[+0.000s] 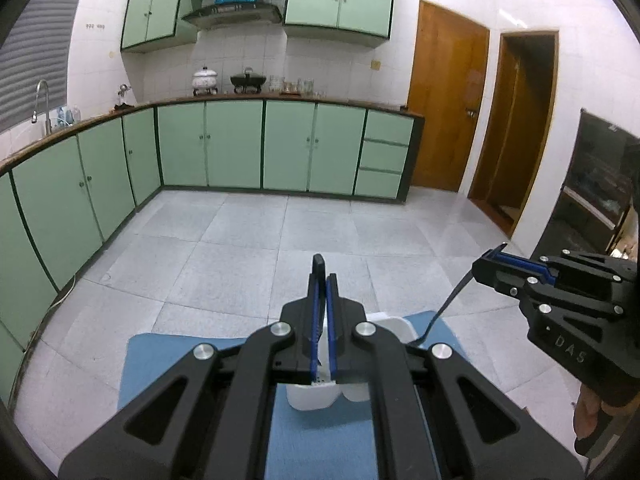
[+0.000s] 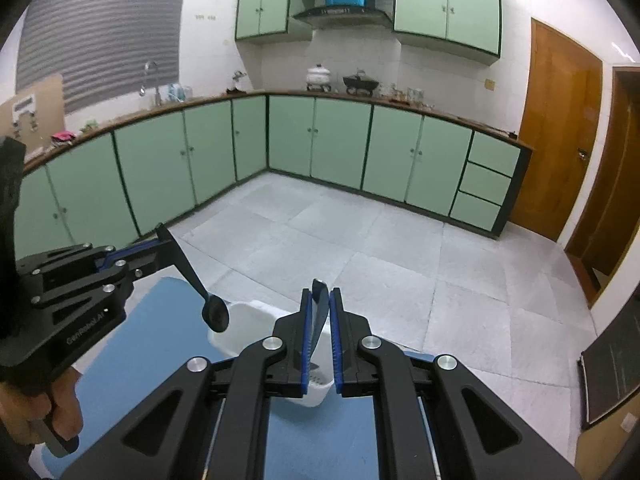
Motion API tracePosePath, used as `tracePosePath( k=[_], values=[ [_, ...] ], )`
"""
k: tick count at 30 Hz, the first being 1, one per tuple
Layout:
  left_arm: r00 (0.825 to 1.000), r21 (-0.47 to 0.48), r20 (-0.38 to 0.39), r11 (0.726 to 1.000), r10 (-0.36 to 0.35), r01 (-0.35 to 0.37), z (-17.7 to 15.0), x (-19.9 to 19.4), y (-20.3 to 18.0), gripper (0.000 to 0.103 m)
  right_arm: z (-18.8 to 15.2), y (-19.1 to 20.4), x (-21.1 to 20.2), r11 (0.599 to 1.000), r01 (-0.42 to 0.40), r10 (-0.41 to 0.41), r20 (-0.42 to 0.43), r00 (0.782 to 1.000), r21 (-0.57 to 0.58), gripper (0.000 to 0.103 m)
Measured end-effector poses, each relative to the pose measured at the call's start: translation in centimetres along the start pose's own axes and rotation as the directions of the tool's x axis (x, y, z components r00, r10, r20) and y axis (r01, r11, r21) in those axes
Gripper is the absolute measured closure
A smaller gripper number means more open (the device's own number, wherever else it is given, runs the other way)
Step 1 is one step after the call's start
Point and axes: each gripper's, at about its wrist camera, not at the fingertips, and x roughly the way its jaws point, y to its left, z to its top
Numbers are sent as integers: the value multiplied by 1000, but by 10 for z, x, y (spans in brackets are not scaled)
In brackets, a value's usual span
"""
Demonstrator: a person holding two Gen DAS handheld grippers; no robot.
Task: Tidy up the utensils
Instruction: 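Drop both spoons into the white holder and open both tools, then reach the left tool to a bamboo chopstick while the right tool reaches a red chopstick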
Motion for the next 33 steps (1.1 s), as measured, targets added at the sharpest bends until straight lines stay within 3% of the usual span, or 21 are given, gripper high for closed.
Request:
tracePosePath(
  k=[6, 8, 9, 10, 15, 20, 27, 33],
  values=[
    [997, -3, -71, 1000, 17, -17, -34, 35, 9, 98, -20, -6, 44, 1000, -3, 4, -61, 998, 10, 93],
    [997, -9, -75, 1000, 19, -20, -40, 32, 15, 90, -25, -7, 41, 1000, -12, 13, -58, 998, 15, 92],
    [997, -10, -70, 1000, 21, -22, -40, 27, 16, 81, -28, -8, 36, 1000, -14, 15, -51, 999, 16, 92],
    [998, -15, -58, 1000, 24, -25, -40, 18, 19, 74, -29, -11, 32, 1000, -17, 18, -47, 999, 21, 92],
    [999, -11, 1, 999, 39, -39, -36, -39, 27, 59, -37, -24, -23, 997, -38, 37, 15, 999, 74, 88],
    [995, 15, 63, 997, 80, -82, -61, -123, 28, 44, -83, -22, -109, 994, -54, 43, 108, 993, 98, 76],
    [990, -16, 75, 993, 115, -114, -166, -228, 20, 34, -198, 25, -194, 994, -59, 45, 149, 988, 91, 68],
    [990, -40, 3, 989, 144, -144, -281, -272, 0, 30, -313, 77, -215, 990, -58, 47, 86, 995, 130, 66]
  ],
)
